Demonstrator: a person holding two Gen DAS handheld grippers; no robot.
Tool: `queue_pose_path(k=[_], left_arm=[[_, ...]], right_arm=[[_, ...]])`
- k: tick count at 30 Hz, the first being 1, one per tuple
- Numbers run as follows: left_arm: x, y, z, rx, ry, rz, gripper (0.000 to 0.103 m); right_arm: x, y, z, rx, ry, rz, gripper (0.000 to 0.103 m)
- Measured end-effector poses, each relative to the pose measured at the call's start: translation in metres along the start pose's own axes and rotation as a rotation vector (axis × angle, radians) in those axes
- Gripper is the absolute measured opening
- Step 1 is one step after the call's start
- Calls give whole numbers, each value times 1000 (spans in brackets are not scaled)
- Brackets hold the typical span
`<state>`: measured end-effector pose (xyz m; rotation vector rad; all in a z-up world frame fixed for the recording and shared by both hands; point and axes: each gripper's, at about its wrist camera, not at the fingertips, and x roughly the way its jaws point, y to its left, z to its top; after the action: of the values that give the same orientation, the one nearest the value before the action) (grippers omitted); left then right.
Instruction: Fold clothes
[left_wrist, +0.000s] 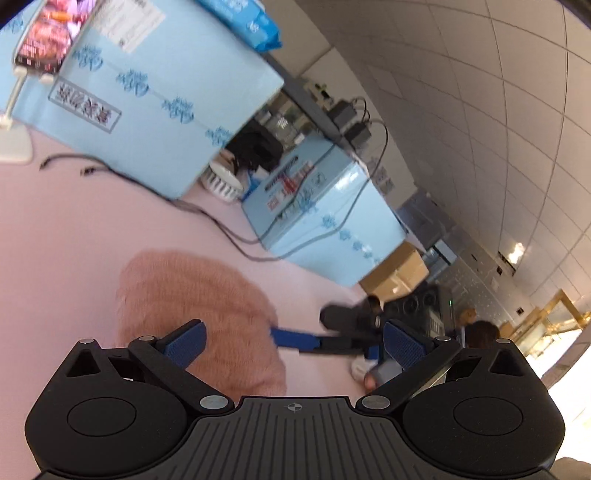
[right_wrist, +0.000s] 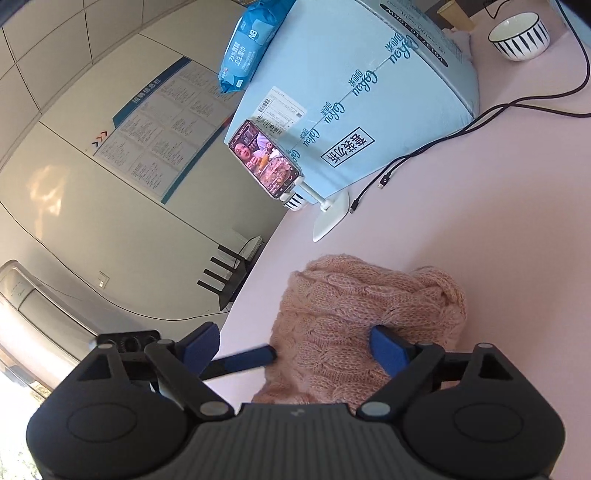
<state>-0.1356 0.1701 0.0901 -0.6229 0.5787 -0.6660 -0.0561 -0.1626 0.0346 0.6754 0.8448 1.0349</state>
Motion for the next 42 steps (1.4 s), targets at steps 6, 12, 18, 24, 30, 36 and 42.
queue_pose_path(k=[6,12,18,24,30,36,42], left_arm=[[58,39,-9,-39,112,200,103],[48,57,-13,-105,79,168,103],[46,61,-12,-113,93,171,103],[46,74,-10,-179,84,146,103],[43,90,-8,-231,93,108,103],[29,91,-1,-265,106,74,103],[-1,96,4,-256,180,50,103]], right_arm=[[-15,11,-12,-86,-50,-60,91],[-20,37,-20,-227,-89,-323,90],[12,-24,-22,101,55,-193,88],[32,-52,-17,261,35,-29,90],[45,-49,-20,224,32,-65,60],[40,-53,-23,221,16,-61,54],[38,-60,-25,247,11,-23,54]])
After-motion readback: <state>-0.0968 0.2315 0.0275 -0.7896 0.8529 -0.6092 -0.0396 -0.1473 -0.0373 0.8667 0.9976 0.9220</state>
